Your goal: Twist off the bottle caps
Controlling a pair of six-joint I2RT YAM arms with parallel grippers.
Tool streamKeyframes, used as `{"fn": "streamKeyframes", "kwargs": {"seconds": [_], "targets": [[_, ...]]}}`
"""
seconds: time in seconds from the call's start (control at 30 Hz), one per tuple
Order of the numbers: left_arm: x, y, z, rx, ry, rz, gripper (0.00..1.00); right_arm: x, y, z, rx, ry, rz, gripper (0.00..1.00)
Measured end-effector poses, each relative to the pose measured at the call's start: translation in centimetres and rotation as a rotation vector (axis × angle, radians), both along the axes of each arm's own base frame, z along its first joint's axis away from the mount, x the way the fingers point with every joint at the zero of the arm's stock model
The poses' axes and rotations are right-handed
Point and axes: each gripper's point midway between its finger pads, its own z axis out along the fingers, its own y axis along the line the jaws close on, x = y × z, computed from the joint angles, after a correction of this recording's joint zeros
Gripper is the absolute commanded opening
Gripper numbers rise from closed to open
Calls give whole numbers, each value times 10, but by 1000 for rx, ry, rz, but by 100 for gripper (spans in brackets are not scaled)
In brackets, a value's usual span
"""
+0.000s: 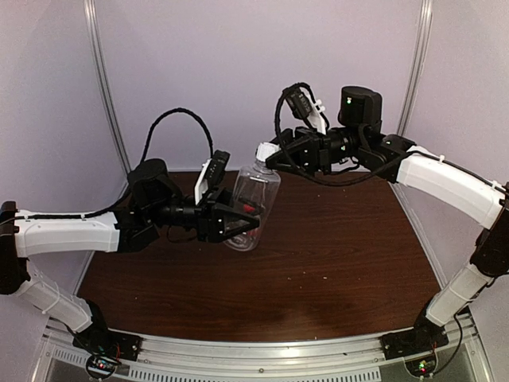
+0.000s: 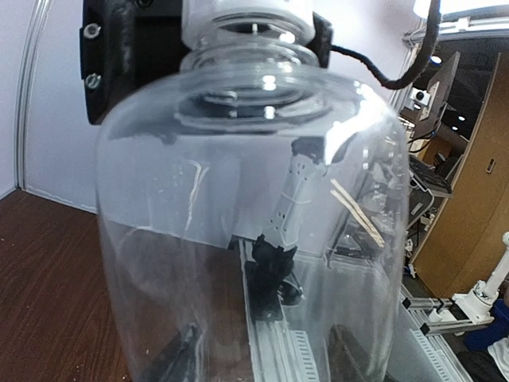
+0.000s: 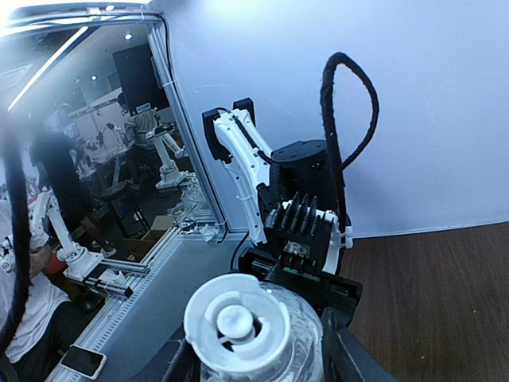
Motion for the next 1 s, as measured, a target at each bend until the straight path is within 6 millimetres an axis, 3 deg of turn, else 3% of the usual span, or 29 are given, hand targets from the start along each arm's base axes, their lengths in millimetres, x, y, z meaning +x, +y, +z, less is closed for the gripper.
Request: {"fn": "streamKeyframes", "kwargs": {"seconds": [0.4,0.67,0.87,1.0], "targets": [[12,-1,3,-14,-25,74,46,18,1,-6,-52,58,-138,92],[36,-3,-9,50,-23,207,46,19,-15,22,-30,76,-278,94],[52,-3,-9,78,-26,294,46,47,-16,38,-39,161,-505,94],[57,-2,-11,90,-20,320,46,65,-15,36,-54,222,-625,94]]}}
